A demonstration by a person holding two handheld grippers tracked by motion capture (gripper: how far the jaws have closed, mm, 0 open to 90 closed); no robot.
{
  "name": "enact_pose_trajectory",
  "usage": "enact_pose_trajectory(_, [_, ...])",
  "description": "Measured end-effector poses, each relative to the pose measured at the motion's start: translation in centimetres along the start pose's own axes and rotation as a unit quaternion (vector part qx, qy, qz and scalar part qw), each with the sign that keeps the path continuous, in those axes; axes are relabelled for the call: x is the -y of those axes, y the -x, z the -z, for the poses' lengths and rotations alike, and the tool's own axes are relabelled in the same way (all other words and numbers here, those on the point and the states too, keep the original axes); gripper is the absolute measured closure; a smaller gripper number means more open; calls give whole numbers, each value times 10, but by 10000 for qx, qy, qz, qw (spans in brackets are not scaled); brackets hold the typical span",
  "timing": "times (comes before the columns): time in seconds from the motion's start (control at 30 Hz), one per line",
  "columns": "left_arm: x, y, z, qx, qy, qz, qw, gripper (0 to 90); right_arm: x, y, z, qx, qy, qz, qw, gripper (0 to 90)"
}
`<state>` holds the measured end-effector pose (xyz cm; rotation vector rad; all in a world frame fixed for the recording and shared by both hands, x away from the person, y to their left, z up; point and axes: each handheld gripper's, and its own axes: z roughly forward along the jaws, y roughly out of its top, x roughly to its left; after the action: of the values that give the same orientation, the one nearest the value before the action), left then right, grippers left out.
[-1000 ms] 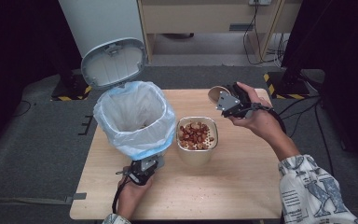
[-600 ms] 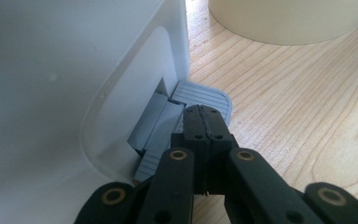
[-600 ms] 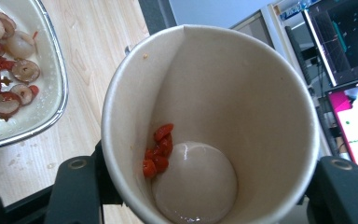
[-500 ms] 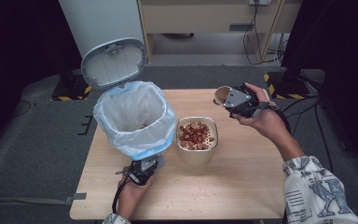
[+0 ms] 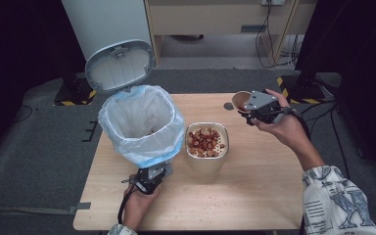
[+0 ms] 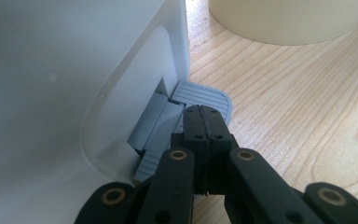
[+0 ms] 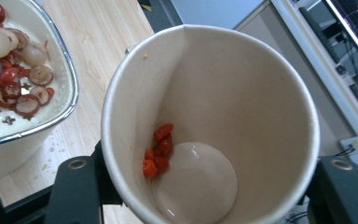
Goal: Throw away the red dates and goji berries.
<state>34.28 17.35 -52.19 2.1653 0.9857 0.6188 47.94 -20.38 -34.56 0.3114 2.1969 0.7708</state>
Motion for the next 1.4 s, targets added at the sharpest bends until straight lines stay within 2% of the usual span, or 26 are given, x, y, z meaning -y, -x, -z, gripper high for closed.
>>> enact_pose_trajectory(0.27, [0,0,0,4,-8,-2,10000,894,6,4,3,-301,179,-554,9979,362])
enact_pose_trajectory(0.37, [0,0,0,3,-8,-2,10000,895,8,6,5,-537,295,-907,9940,361])
enact_pose_trajectory(0.57, [0,0,0,5,-8,0,10000,895,14,7,5,-726,319,-1190,9897,361])
enact_pose_trajectory(0.83, [0,0,0,2,0,-2,10000,894,20,8,6,-884,351,-1356,9862,360])
enact_pose_trajectory(1.03, [0,0,0,6,-9,0,10000,894,23,8,7,-1020,432,-1580,9812,360])
enact_pose_trajectory(1.2, [0,0,0,7,-8,0,10000,894,26,8,7,-1100,446,-1681,9786,359])
enact_pose_trajectory(1.4, [0,0,0,9,-5,2,10000,894,28,7,7,-1292,451,-1808,9740,359])
